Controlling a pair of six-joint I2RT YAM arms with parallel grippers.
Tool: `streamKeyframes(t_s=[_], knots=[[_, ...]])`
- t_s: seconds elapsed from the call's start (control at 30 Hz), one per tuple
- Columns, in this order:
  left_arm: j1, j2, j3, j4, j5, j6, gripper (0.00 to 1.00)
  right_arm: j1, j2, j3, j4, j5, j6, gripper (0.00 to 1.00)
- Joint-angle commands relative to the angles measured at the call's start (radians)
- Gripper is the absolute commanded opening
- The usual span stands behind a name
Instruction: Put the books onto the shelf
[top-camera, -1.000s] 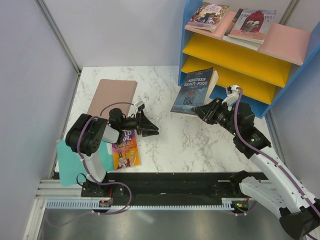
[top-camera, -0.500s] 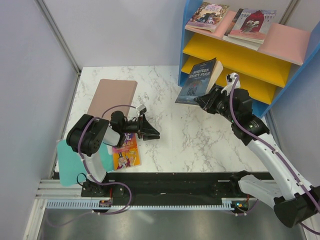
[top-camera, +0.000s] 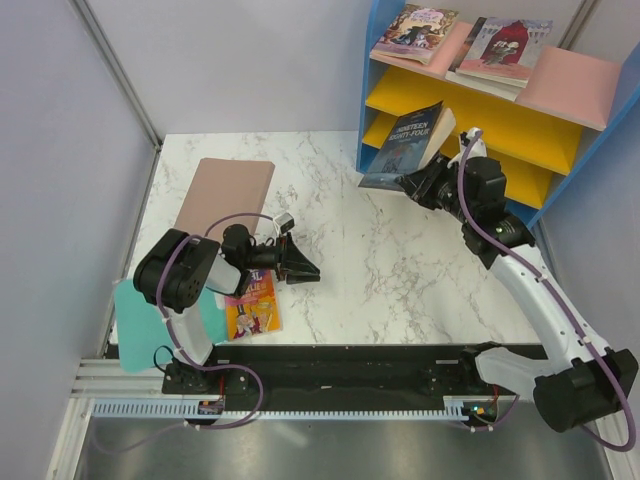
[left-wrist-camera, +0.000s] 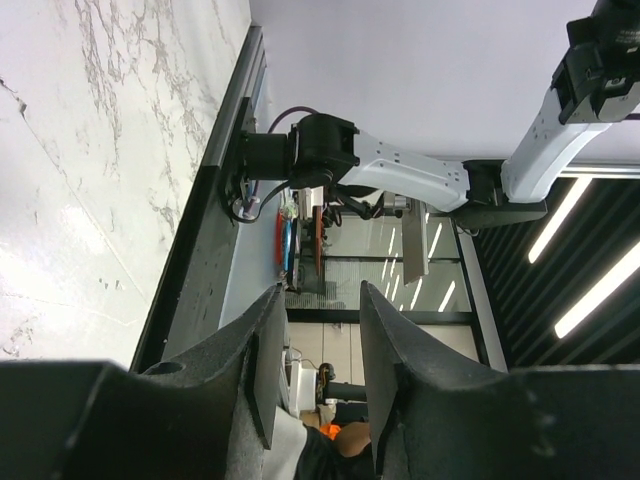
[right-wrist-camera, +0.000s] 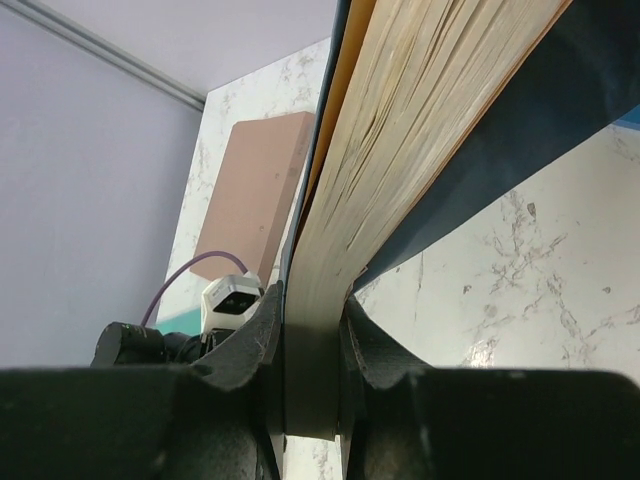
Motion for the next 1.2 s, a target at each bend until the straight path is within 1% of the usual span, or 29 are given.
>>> streamKeyframes(t_s=[0.0,0.1,0.13,0.3,0.5,0.63,0.87,1.0,1.17], knots=[[-0.004,-0.004,-0.005,0.337,0.015,0.046,0.42,-0.038,0.010,0.073,0.222,-0.047,0.003,0.00],[-0.007,-0.002,-0.006,0.337,0.015,0.048,0.42,-0.071,0.029,0.076,0.224,-0.072,0.020,0.00],[-0.009,-0.002,-0.006,0.337,0.017,0.048,0.42,-0.079,0.035,0.076,0.257,-0.089,0.026,0.00],[-0.013,0.008,-0.006,0.337,0.017,0.050,0.42,-0.117,0.042,0.088,0.288,-0.133,0.056,0.00],[-0.018,0.025,-0.003,0.337,0.017,0.050,0.41,-0.119,0.030,0.091,0.353,-0.201,0.086,0.00],[-0.023,0.031,-0.002,0.337,0.018,0.050,0.41,-0.121,0.007,0.091,0.373,-0.196,0.079,0.00],[-0.026,0.042,0.000,0.337,0.021,0.051,0.40,-0.131,0.009,0.044,0.448,-0.199,0.105,0.00],[-0.027,0.042,0.000,0.337,0.023,0.051,0.40,-0.150,0.015,-0.016,0.552,-0.215,0.140,0.00],[-0.030,0.041,-0.003,0.337,0.025,0.051,0.39,-0.180,0.067,-0.087,0.606,-0.221,0.161,0.00]])
